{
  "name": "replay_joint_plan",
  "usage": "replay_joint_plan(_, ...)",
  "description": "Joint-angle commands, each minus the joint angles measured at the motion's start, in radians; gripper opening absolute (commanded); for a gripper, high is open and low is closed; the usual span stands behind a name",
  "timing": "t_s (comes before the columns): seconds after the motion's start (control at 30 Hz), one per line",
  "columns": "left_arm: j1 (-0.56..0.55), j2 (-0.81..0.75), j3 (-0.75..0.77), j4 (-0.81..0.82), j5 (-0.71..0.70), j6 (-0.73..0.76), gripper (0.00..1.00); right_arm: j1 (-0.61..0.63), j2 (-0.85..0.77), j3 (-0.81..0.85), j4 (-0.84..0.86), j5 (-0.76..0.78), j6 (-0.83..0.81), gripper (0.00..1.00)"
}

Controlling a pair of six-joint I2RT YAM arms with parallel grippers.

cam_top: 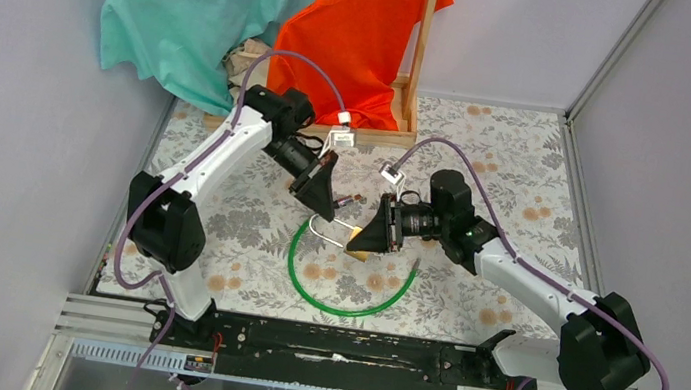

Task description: Unlock with the key

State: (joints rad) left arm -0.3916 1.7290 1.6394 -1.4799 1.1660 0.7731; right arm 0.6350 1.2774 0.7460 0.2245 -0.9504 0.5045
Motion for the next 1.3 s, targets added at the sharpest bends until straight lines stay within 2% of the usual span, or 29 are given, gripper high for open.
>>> replay_joint_plan(0.0, 0.026, -0.013, 0.043, 0.029, 0.108, -0.007, 0.00, 0.020, -0.003, -0.008, 0.089, -0.049, 0.080, 0.02)
replay_joint_plan(0.1, 0.027, -0.029, 0.040, 0.029, 0.034, 0.039, 0.00, 0.019, -0.017, -0.002, 0.086, -0.044, 0.116, 0.00)
replay_joint_plan(0.13, 0.025, -0.035, 0.045, 0.030, -0.007, 0.057, 0.06, 0.016, -0.025, -0.001, 0.088, -0.041, 0.127, 0.00)
replay_joint_plan(0.27, 0.026, -0.064, 0.048, 0.029, -0.133, 0.098, 0.60, 0.006, -0.047, 0.029, 0.067, -0.043, 0.128, 0.00)
replay_joint_plan(0.33, 0.025, -0.096, 0.013, 0.029, -0.149, 0.139, 0.74, 0.006, -0.041, 0.071, -0.023, -0.042, 0.072, 0.00)
replay_joint_plan(0.43, 0.006, -0.128, -0.059, 0.029, -0.168, 0.204, 0.80, 0.007, -0.029, 0.117, -0.076, -0.048, 0.033, 0.00)
replay_joint_plan(0.57, -0.028, -0.132, -0.120, 0.045, -0.222, 0.256, 0.87, 0.006, -0.004, 0.134, -0.011, -0.097, 0.092, 0.00)
replay_joint_plan(0.7, -0.042, -0.168, -0.161, 0.179, -0.273, 0.194, 0.83, 0.006, 0.010, 0.135, 0.051, -0.125, 0.151, 0.00)
replay_joint_plan(0.8, -0.070, -0.190, -0.174, 0.252, -0.330, 0.155, 0.74, 0.006, 0.018, 0.131, 0.093, -0.137, 0.192, 0.00)
replay_joint_plan(1.0, -0.099, -0.212, -0.180, 0.408, -0.515, 0.084, 0.33, 0.006, 0.076, 0.064, 0.439, -0.183, 0.513, 0.00)
replay_joint_plan(1.13, -0.144, -0.300, -0.262, 0.621, -0.749, 0.105, 0.31, 0.006, 0.124, 0.044, 0.583, -0.195, 0.678, 0.00)
replay_joint_plan(1.27, -0.236, -0.399, -0.439, 0.898, -1.109, 0.232, 0.33, 0.005, 0.192, 0.036, 0.744, -0.190, 0.839, 0.00)
